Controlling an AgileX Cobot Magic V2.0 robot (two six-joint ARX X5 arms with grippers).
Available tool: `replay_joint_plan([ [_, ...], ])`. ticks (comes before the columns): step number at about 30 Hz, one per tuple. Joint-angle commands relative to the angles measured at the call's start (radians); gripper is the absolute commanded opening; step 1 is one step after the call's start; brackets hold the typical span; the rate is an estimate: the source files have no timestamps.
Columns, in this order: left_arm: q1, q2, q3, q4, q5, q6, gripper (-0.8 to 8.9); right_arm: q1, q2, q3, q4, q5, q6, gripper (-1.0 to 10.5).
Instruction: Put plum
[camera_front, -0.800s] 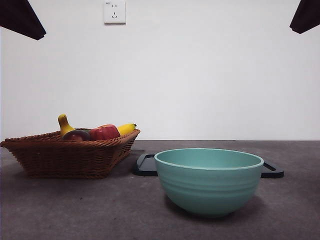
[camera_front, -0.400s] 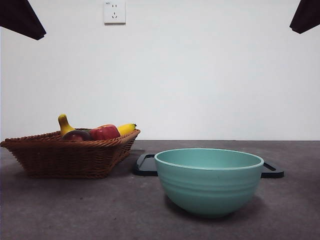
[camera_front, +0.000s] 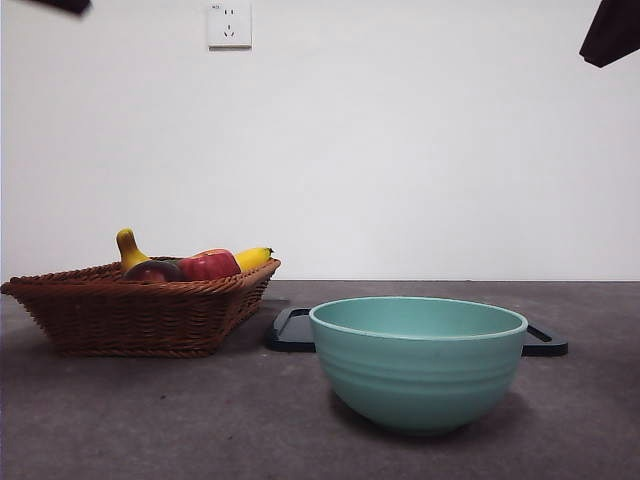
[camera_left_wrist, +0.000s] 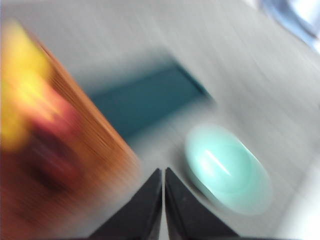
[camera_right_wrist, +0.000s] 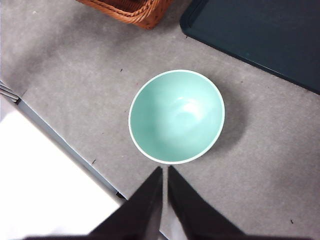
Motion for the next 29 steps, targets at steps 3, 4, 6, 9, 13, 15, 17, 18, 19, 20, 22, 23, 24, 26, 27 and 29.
replay_joint_plan([
  [3,0.115,-0.139,-0.012,0.176,-0.074,0.065,0.07,0.006,0.008,0.018,0.01,0.0,0.003,0.0],
  [4,0.14,-0.172,-0.027,0.21,-0.098,0.069,0.07,0.006,0.008,0.018,0.01,0.0,0.003,0.0],
  [6,0.18,-0.235,-0.064,0.269,-0.158,0.082,0.07,0.006,0.007,0.018,0.01,0.0,0.003,0.0],
  [9,0.229,-0.328,-0.146,0.356,-0.259,0.086,0.07,0.006,0.008,0.018,0.01,0.0,0.003,0.0],
  [13,0.274,-0.441,-0.286,0.461,-0.345,0.085,0.07,0.006,0.007,0.018,0.01,0.0,0.003,0.0],
  [15,0.288,-0.492,-0.358,0.493,-0.367,0.085,0.07,0.006,0.007,0.018,0.01,0.0,0.003,0.0],
  [17,0.3,-0.537,-0.425,0.509,-0.375,0.083,0.07,0.006,0.007,0.018,0.01,0.0,0.003,0.0],
  [18,0.305,-0.56,-0.46,0.513,-0.375,0.083,0.07,0.006,0.007,0.018,0.01,0.0,0.003,0.0],
  [19,0.309,-0.581,-0.495,0.517,-0.375,0.082,0.07,0.006,0.008,0.018,0.01,0.0,0.003,0.0],
  [20,0.311,-0.599,-0.524,0.521,-0.375,0.082,0.07,0.006,0.008,0.018,0.01,0.0,0.003,0.0],
  [22,0.313,-0.638,-0.591,0.533,-0.375,0.079,0.07,0.006,0.007,0.018,0.01,0.0,0.003,0.0],
  [23,0.313,-0.654,-0.618,0.535,-0.375,0.077,0.07,0.006,0.007,0.018,0.01,0.0,0.003,0.0],
  [24,0.313,-0.672,-0.646,0.535,-0.375,0.074,0.07,0.006,0.007,0.018,0.01,0.0,0.003,0.0],
  [26,0.313,-0.704,-0.697,0.535,-0.375,0.062,0.07,0.006,0.007,0.018,0.01,0.0,0.003,0.0],
  [27,0.313,-0.721,-0.721,0.534,-0.375,0.053,0.07,0.006,0.007,0.018,0.01,0.0,0.003,0.0],
  [29,0.313,-0.746,-0.761,0.534,-0.375,0.045,0.07,0.006,0.007,0.018,0.01,0.0,0.003,0.0],
])
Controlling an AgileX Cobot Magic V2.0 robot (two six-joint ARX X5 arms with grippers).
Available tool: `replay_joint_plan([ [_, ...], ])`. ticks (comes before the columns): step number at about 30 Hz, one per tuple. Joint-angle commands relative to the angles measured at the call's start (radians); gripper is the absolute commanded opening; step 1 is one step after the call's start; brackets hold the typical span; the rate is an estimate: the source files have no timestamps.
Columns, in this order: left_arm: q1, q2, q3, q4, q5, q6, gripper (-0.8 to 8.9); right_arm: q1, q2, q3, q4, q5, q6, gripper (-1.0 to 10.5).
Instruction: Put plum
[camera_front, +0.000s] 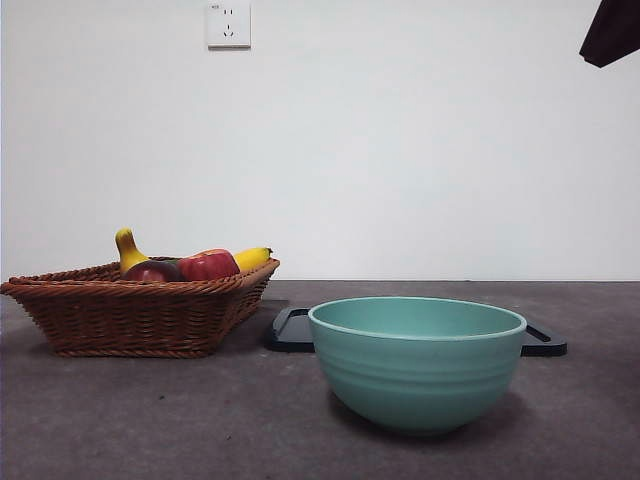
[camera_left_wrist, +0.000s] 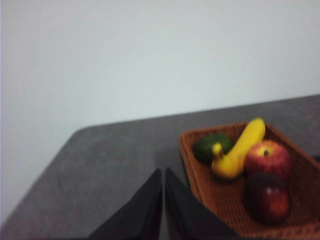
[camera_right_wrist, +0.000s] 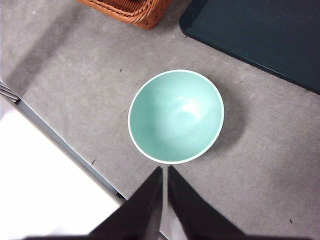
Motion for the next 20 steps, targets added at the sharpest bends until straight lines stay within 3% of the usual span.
replay_joint_plan([
  [1,0.003,-0.034,-0.05,0.017,-0.003,-0.027,0.07,0.006,0.007,0.018,0.01,0.0,0.003,0.0],
  [20,0.003,-0.056,-0.182,-0.038,-0.003,-0.071,0.07,0.006,0.007,0.018,0.01,0.0,0.003,0.0],
])
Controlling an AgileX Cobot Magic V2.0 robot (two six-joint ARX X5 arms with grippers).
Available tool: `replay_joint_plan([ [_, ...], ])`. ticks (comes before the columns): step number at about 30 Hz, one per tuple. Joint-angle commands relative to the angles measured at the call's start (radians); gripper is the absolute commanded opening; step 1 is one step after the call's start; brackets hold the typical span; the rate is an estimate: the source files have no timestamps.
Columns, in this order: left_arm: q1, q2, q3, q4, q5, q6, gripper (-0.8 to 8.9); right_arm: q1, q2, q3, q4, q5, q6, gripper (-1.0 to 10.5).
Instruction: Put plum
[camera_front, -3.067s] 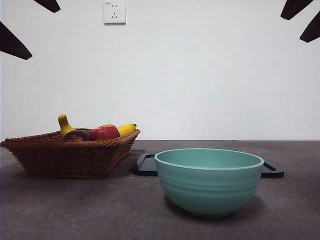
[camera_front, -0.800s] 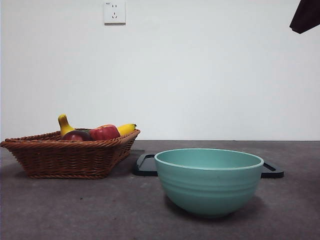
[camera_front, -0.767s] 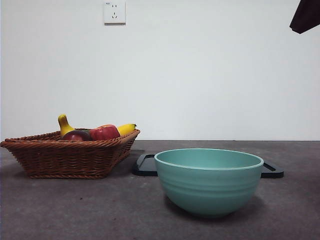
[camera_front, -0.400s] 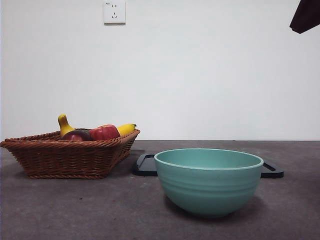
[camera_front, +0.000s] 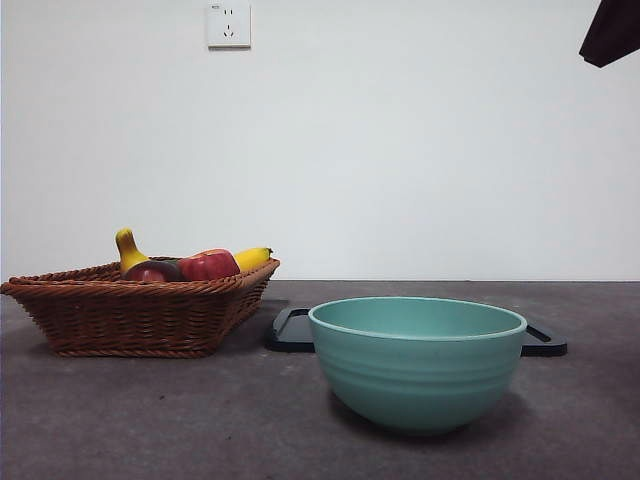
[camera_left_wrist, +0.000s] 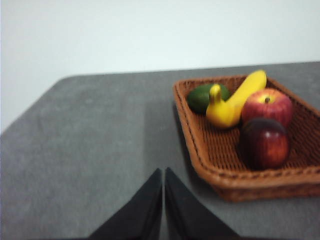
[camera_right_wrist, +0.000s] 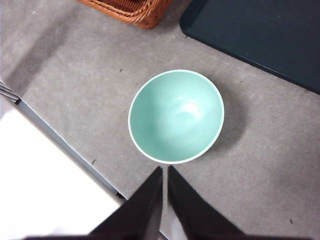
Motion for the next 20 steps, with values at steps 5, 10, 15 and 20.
replay_joint_plan([
  [5,0.003,-0.002,-0.021,-0.055,-0.003,-0.008,0.07,0.006,0.007,0.018,0.01,0.0,0.003,0.0],
  [10,0.003,-0.002,-0.02,-0.058,-0.003,-0.032,0.07,0.006,0.007,0.018,0.01,0.0,0.003,0.0],
  [15,0.003,-0.002,-0.02,-0.058,-0.003,-0.032,0.07,0.006,0.007,0.018,0.011,0.0,0.003,0.0],
  [20,0.003,-0.002,-0.02,-0.058,-0.003,-0.032,0.07,0.006,0.007,0.018,0.011,0.0,0.003,0.0],
])
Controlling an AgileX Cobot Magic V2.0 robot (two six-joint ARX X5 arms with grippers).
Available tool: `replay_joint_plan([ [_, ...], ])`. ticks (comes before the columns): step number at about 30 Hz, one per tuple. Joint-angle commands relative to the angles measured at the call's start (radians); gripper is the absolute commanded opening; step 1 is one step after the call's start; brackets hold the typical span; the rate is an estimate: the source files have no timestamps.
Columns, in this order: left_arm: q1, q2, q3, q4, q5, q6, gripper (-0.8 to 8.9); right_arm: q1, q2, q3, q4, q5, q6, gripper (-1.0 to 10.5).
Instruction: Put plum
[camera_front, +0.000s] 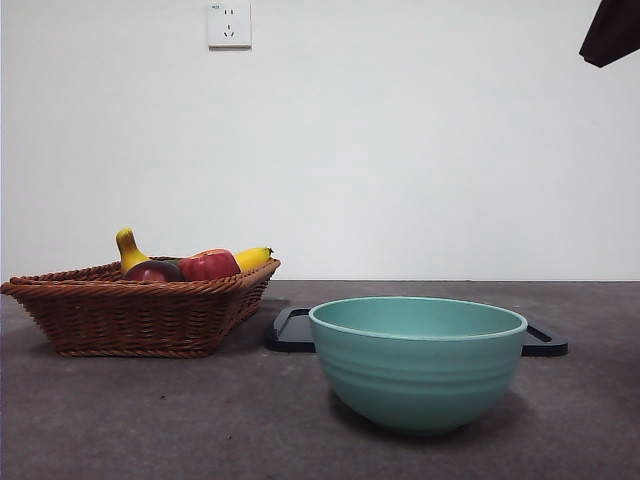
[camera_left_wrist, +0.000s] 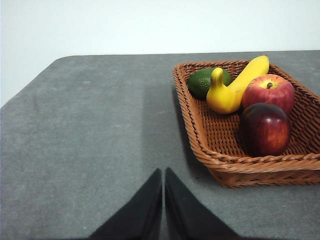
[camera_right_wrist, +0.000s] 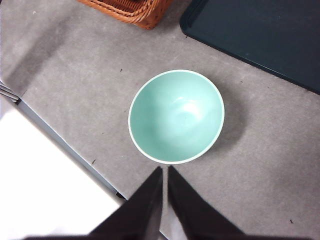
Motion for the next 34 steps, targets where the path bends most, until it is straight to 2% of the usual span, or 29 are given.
replay_joint_plan([
  [1,0.003,-0.002,-0.02,-0.009,-0.002,-0.005,0.07,0.006,0.007,0.018,0.01,0.0,0.003,0.0],
  [16,0.003,-0.002,-0.02,-0.009,-0.002,-0.005,0.07,0.006,0.005,0.018,0.011,0.0,0.002,0.0],
  [20,0.003,-0.002,-0.02,-0.009,-0.002,-0.005,0.07,-0.026,-0.028,0.017,0.039,0.013,-0.116,0.0],
  [23,0.003,-0.002,-0.02,-0.009,-0.002,-0.005,0.07,-0.116,-0.074,0.005,0.161,0.052,-0.187,0.0],
  [28,0.003,-0.002,-0.02,-0.009,-0.002,-0.005,0.07,-0.338,-0.205,-0.104,0.415,0.053,-0.195,0.0],
  [31,0.003,-0.002,-0.02,-0.009,-0.002,-0.005,0.07,-0.497,-0.322,-0.277,0.581,0.053,-0.208,0.0],
  [34,0.003,-0.002,-0.02,-0.009,-0.002,-0.005,0.07,-0.574,-0.447,-0.453,0.708,0.053,-0.209,0.0],
])
